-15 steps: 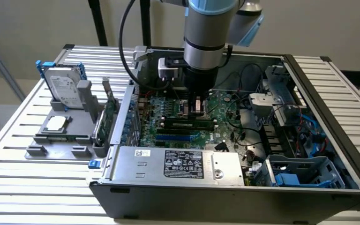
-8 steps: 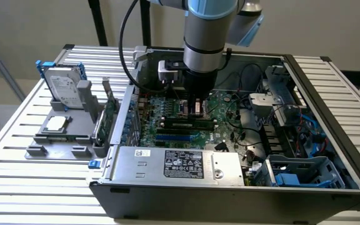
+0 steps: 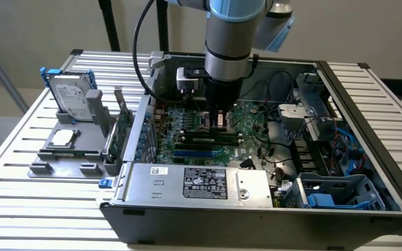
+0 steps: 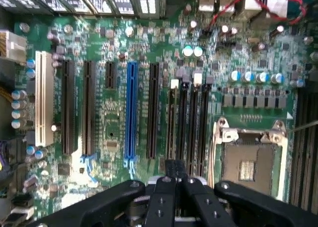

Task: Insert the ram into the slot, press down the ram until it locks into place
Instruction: 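Press down the ram until it locks into place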

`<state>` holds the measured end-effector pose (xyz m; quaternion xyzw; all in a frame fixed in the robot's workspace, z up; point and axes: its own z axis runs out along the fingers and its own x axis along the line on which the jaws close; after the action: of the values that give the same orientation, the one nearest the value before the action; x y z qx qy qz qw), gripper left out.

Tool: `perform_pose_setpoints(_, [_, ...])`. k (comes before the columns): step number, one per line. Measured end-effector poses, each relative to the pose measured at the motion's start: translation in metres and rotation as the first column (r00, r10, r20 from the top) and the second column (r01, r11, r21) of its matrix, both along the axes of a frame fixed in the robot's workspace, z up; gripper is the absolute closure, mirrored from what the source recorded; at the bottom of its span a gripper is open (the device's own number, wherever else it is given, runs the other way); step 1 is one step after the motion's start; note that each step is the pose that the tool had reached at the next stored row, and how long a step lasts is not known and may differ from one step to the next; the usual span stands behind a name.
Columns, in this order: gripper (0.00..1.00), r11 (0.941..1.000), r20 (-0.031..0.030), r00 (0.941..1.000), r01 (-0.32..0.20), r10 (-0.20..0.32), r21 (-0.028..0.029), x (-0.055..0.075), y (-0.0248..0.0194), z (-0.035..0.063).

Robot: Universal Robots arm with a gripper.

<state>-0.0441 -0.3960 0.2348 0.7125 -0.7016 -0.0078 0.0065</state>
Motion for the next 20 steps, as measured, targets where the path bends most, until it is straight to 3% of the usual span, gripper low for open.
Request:
perform_pose_setpoints(3, [0.89,1.0000,-0.0027,1.0000,0.000,0.000,-0.0005,0.000,-0.0001,0.0135])
perform_pose_setpoints(6, [0.89,1.0000,-0.0057,1.0000,0.000,0.000,-0.0006,0.001,-0.0001,0.0204])
perform_pose_setpoints(20, [0.89,1.0000,-0.0059,1.0000,0.000,0.000,-0.0004,0.001,-0.0001,0.0206])
